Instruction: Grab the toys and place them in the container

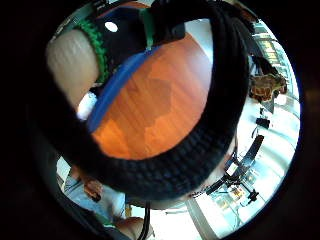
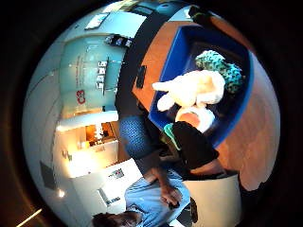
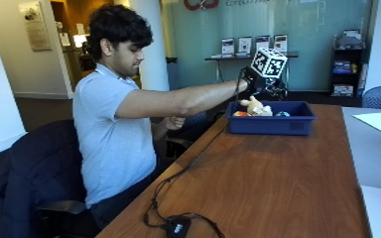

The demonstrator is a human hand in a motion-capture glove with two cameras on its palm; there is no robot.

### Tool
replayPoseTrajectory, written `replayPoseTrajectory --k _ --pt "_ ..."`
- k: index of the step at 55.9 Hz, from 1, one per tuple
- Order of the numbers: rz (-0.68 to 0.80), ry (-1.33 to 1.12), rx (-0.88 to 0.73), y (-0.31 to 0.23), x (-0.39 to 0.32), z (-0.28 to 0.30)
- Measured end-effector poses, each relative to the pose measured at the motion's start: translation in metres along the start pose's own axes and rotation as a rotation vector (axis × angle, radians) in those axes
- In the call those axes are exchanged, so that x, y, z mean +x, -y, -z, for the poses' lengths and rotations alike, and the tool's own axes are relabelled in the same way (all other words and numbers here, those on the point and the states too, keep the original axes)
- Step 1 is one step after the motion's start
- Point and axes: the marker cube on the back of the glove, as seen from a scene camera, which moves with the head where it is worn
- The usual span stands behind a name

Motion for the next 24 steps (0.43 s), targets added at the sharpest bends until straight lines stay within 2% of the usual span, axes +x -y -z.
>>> replayPoseTrajectory --k 11,24 --pt "-0.046 -0.062 0.013 -0.035 0.043 0.0" --pt "-0.065 -0.1 -0.013 -0.07 0.09 -0.026"
